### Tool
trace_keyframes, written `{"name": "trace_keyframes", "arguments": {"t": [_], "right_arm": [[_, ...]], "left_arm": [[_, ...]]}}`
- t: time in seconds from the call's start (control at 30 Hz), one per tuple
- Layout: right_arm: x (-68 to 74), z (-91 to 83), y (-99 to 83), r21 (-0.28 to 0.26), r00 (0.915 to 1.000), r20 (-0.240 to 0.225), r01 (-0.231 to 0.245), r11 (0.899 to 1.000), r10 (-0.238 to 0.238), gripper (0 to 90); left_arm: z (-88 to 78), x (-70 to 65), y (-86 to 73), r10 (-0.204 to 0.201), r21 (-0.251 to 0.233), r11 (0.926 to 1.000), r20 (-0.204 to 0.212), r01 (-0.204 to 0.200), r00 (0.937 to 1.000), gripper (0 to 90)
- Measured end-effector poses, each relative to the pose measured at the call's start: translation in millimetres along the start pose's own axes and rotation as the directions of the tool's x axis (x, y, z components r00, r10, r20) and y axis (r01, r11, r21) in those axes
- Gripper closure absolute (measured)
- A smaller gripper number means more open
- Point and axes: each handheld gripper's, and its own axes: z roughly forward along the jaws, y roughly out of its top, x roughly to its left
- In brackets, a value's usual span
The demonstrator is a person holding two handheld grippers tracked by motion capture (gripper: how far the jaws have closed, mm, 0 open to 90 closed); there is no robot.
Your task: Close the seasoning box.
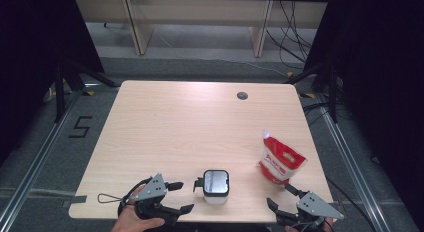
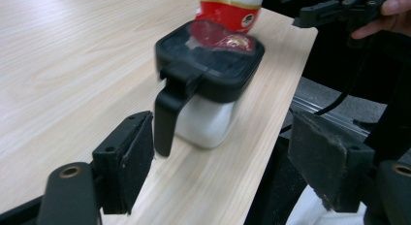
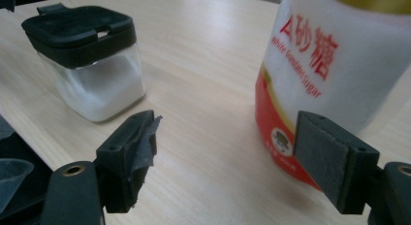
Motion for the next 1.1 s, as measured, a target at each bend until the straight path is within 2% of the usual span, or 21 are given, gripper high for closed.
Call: {"name": "trace_keyframes", "arguments": {"t": [0.03, 0.07, 0.1, 0.13, 0.17, 0.33, 0.37, 0.4, 0.5, 0.53, 0.57, 0.63, 0.7, 0.73, 0.77, 0.83, 0.87, 0.9, 0.93, 0.97, 1.1], "right_arm": [[-0.2, 0.8, -0.2, 0.005, 1.0000, -0.006, 0.003, 1.000, -0.003, 24.3], [-0.4, 0.7, -0.1, 0.014, 0.9999, -0.011, 0.008, 1.000, -0.008, 24.2], [-0.4, 1.1, -0.1, 0.013, 0.9999, -0.008, 0.013, 1.000, -0.013, 24.2], [-0.7, 1.2, 0.2, 0.004, 0.9997, 0.000, 0.025, 1.000, -0.025, 24.2], [0.0, 2.1, -0.3, 0.010, 0.9998, -0.007, 0.016, 1.000, -0.016, 24.1], [2.5, 3.5, -0.9, 0.031, 0.9995, -0.033, 0.004, 1.000, -0.003, 23.5], [2.3, 3.8, -1.0, 0.035, 0.9995, -0.031, 0.012, 0.999, -0.011, 23.3], [2.4, 4.2, -1.3, 0.036, 0.9994, -0.031, 0.014, 0.999, -0.013, 23.2], [3.0, 5.3, -1.4, 0.040, 0.9989, -0.047, 0.011, 0.999, -0.009, 21.8], [3.1, 5.7, -1.4, 0.041, 0.9988, -0.048, 0.012, 0.999, -0.010, 21.4], [2.5, 6.6, -1.7, 0.031, 0.9989, -0.040, 0.026, 0.999, -0.025, 20.6], [4.0, 7.1, -2.1, 0.049, 0.9981, -0.060, 0.015, 0.999, -0.012, 18.3], [3.7, 9.0, -2.5, 0.045, 0.9965, -0.077, 0.036, 0.998, -0.032, 16.6], [3.9, 9.4, -2.3, 0.048, 0.9954, -0.087, 0.043, 0.998, -0.039, 16.6], [6.3, 8.3, -2.6, 0.059, 0.9972, -0.074, 0.018, 0.998, -0.014, 16.6], [5.7, 10.0, -2.6, 0.057, 0.9949, -0.096, 0.039, 0.998, -0.033, 16.6], [5.5, 9.7, -2.3, 0.049, 0.9951, -0.083, 0.057, 0.997, -0.053, 16.6], [6.8, 9.1, -2.0, 0.058, 0.9946, -0.094, 0.050, 0.997, -0.044, 16.6], [8.4, 9.2, -2.2, 0.053, 0.9951, -0.093, 0.036, 0.998, -0.031, 16.6], [6.3, 9.7, -1.8, 0.041, 0.9940, -0.089, 0.066, 0.997, -0.063, 16.6], [7.2, 11.1, -2.4, 0.060, 0.9921, -0.112, 0.063, 0.996, -0.056, 16.5]], "left_arm": [[-2.9, 3.3, -1.8, 0.023, 0.006, 0.9997, -0.002, -0.023, 0.9997, 24.2], [-4.9, 4.8, -4.0, 0.018, 0.005, 0.9998, -0.009, -0.017, 0.9998, 24.2], [-6.5, 3.8, -6.4, -0.020, 0.005, 0.9998, -0.026, 0.020, 0.9995, 24.2], [-7.1, 5.4, -8.3, -0.023, 0.000, 0.9997, -0.021, 0.023, 0.9995, 24.2], [-8.9, 7.7, -8.8, 0.014, 0.010, 0.9999, -0.027, -0.014, 0.9995, 24.2], [-9.0, 3.5, -16.9, -0.009, 0.037, 0.9993, -0.042, 0.010, 0.9991, 24.2], [-10.6, 4.2, -18.2, 0.012, 0.069, 0.9976, -0.059, -0.008, 0.9982, 24.1], [-9.0, 2.3, -20.3, -0.002, 0.051, 0.9987, -0.049, 0.005, 0.9988, 24.1], [-9.4, 1.4, -25.3, 0.040, 0.095, 0.9949, -0.075, -0.033, 0.9963, 23.4], [-8.8, 0.9, -27.0, 0.045, 0.090, 0.9952, -0.078, -0.038, 0.9959, 22.5], [-9.7, 0.7, -27.6, 0.039, 0.104, 0.9941, -0.074, -0.032, 0.9965, 21.3], [-12.2, 1.3, -28.8, 0.042, 0.114, 0.9930, -0.082, -0.033, 0.9957, 19.1], [-12.5, -0.2, -30.7, 0.024, 0.107, 0.9942, -0.098, -0.014, 0.9949, 15.4], [-12.1, -1.7, -31.7, 0.009, 0.097, 0.9953, -0.089, 0.000, 0.9960, 15.1], [-11.5, -2.2, -33.1, 0.008, 0.090, 0.9960, -0.082, -0.001, 0.9966, 15.1], [-11.9, -2.6, -33.9, 0.022, 0.106, 0.9943, -0.077, -0.014, 0.9968, 15.1], [-11.4, -2.9, -34.5, 0.021, 0.105, 0.9944, -0.072, -0.013, 0.9972, 15.0], [-11.2, -3.3, -34.7, 0.022, 0.106, 0.9943, -0.069, -0.015, 0.9974, 15.0], [-10.9, -3.9, -34.8, 0.020, 0.105, 0.9944, -0.072, -0.012, 0.9972, 15.1], [-11.3, -3.6, -34.3, 0.028, 0.118, 0.9929, -0.074, -0.019, 0.9969, 15.1], [-11.5, -3.0, -33.8, 0.025, 0.112, 0.9936, -0.085, -0.016, 0.9960, 15.1]]}}
